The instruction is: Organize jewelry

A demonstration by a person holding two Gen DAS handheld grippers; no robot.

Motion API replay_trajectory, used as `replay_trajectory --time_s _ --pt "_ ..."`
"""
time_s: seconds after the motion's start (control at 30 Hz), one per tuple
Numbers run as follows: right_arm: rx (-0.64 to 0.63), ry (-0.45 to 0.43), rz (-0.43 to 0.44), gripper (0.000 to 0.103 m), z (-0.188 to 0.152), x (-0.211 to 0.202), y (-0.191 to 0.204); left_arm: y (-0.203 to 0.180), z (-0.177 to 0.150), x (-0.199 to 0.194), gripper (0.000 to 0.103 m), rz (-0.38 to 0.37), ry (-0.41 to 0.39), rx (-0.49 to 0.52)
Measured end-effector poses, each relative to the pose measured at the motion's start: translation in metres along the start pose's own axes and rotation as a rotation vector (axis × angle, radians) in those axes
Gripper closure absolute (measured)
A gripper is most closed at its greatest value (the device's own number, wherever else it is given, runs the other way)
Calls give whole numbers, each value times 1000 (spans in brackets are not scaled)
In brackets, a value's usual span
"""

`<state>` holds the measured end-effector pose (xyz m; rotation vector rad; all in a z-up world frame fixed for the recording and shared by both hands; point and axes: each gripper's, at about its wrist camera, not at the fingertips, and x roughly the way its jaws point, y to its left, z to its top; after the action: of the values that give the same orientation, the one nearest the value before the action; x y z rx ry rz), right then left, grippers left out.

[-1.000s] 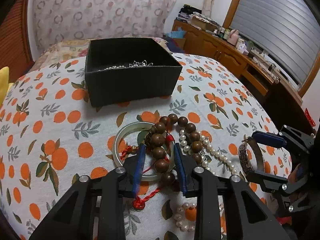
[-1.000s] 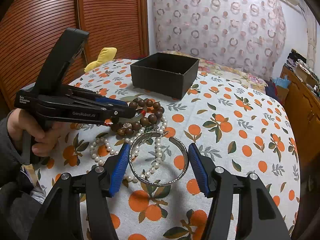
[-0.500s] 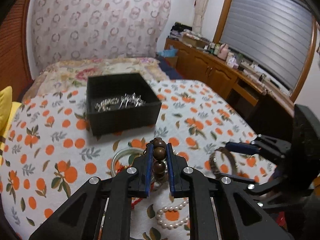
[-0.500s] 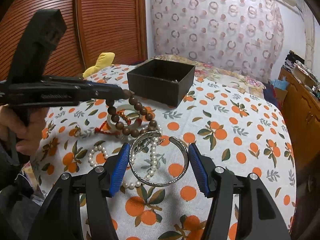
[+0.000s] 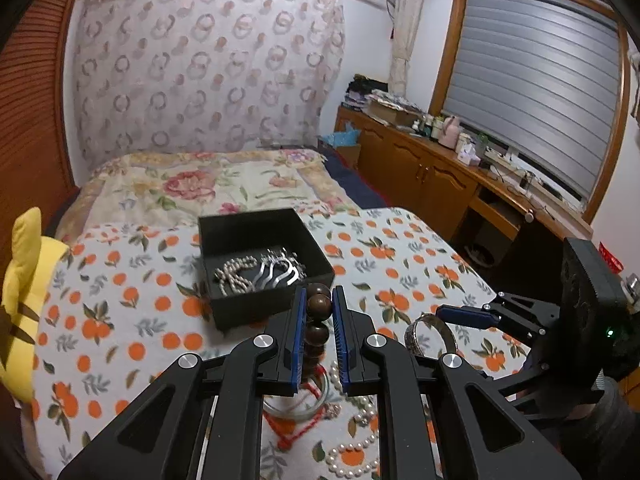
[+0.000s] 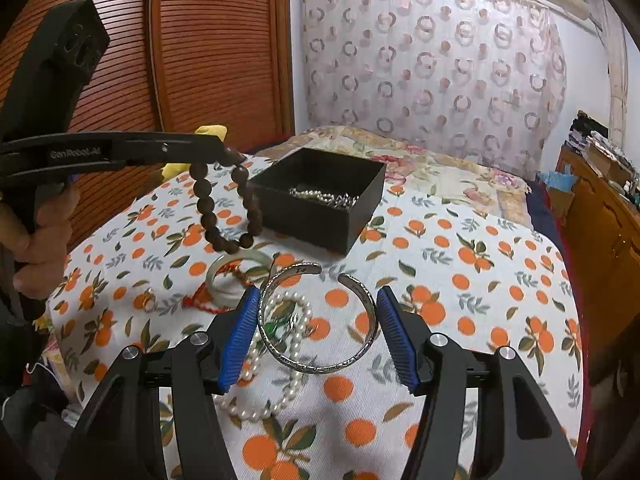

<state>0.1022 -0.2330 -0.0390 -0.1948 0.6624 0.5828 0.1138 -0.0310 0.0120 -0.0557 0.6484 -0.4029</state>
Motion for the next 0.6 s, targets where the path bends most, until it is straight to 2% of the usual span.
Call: replay_trajectory --time_s 0.6 --pt "-10 -42 -17 41 59 29 -13 14 47 6 91 76 -46 25"
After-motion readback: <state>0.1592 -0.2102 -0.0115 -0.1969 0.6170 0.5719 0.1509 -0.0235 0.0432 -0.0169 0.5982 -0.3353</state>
